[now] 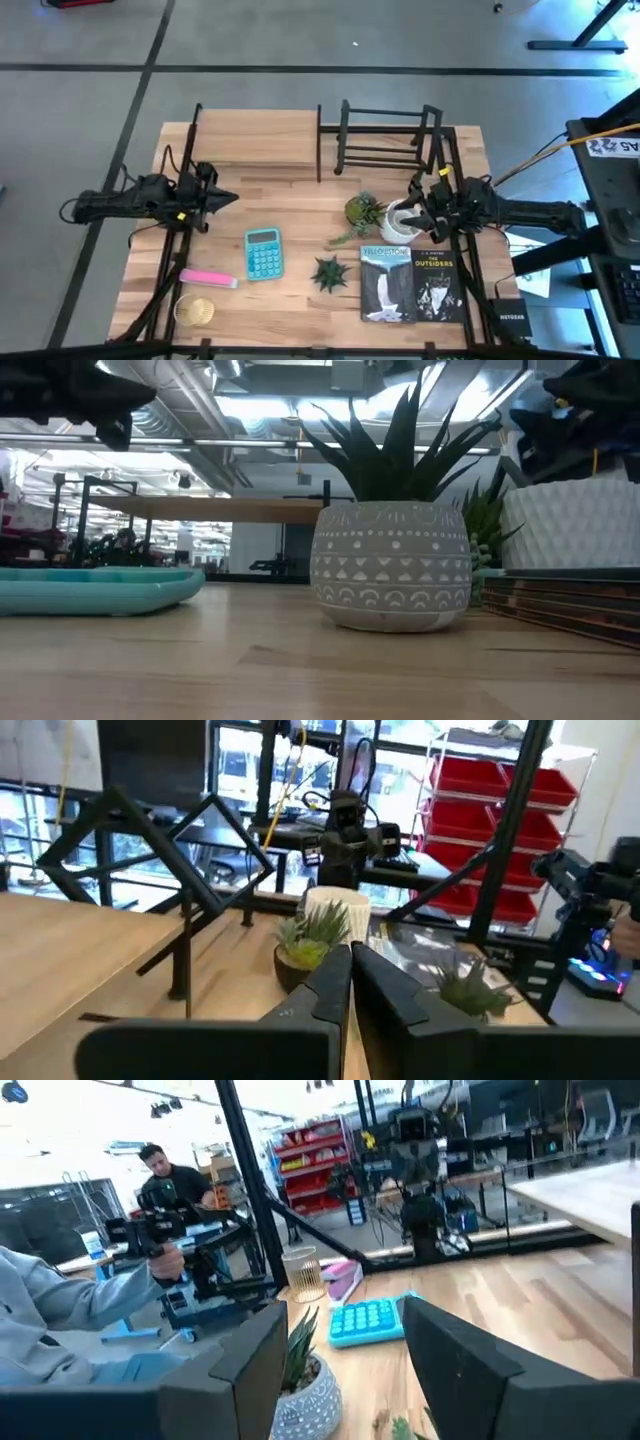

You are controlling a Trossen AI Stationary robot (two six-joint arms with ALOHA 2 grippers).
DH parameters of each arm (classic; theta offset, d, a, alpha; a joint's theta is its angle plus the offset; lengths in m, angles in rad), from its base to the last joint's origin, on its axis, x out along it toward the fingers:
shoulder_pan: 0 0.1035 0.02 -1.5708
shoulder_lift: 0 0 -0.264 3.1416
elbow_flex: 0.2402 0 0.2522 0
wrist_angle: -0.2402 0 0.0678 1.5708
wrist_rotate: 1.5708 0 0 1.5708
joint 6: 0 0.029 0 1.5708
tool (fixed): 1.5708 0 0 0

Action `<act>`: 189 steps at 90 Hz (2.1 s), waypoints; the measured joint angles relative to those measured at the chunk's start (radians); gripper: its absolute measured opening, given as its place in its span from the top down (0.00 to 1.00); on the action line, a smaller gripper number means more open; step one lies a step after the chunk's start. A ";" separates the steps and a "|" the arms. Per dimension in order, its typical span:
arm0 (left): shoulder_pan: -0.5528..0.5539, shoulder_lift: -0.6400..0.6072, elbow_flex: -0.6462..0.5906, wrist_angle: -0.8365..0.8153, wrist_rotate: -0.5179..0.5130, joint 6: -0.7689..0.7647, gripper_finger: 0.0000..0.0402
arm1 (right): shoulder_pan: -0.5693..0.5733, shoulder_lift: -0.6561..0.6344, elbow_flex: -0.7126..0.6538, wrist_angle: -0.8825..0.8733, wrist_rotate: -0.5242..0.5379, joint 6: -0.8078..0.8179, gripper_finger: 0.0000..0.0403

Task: Stock shelves
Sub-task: Return to Home Position

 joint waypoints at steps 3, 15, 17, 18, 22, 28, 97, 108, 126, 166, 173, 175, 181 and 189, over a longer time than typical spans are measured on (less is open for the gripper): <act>0.000 0.000 -0.004 0.006 0.000 0.000 1.00 | 0.000 0.000 -0.008 0.010 0.000 0.002 0.54; 0.000 0.000 -0.047 0.047 0.000 -0.012 1.00 | 0.001 0.001 -0.007 0.016 0.001 -0.005 0.54; 0.000 0.000 -0.059 0.060 0.000 -0.016 1.00 | 0.001 0.001 -0.007 0.012 0.002 -0.006 0.54; 0.000 0.000 -0.066 0.067 0.000 -0.018 1.00 | 0.001 0.001 -0.007 0.012 0.003 -0.006 0.54; 0.000 0.000 -0.090 0.084 0.000 -0.022 1.00 | 0.001 0.001 -0.007 0.010 0.016 -0.008 0.54; 0.000 0.000 -0.130 0.110 0.000 -0.027 1.00 | 0.001 0.001 -0.007 -0.023 0.056 -0.011 0.54; 0.000 0.002 -0.178 0.155 -0.036 0.004 1.00 | 0.001 0.002 -0.008 -0.243 0.554 -0.093 0.54; 0.000 0.002 -0.178 0.155 -0.038 0.047 1.00 | 0.001 0.002 -0.008 -0.266 0.554 -0.093 0.54; 0.000 0.002 -0.178 0.155 -0.038 0.049 1.00 | 0.001 0.002 -0.008 -0.277 0.573 -0.238 0.54; 0.000 0.002 -0.178 0.155 -0.038 0.049 1.00 | 0.001 0.002 -0.008 -0.277 0.572 -0.244 0.54; 0.000 0.002 -0.178 0.155 -0.038 0.049 1.00 | 0.001 0.002 -0.008 -0.277 0.572 -0.244 0.54; 0.000 0.002 -0.178 0.155 -0.038 0.048 1.00 | 0.001 0.002 -0.008 -0.277 0.572 -0.244 0.54; 0.000 0.002 -0.178 0.155 -0.038 0.048 1.00 | 0.013 -0.012 -0.008 -0.286 0.572 -0.242 0.54; 0.000 0.002 -0.178 0.155 -0.038 0.048 1.00 | 0.039 -0.054 -0.008 -0.284 0.570 -0.242 0.54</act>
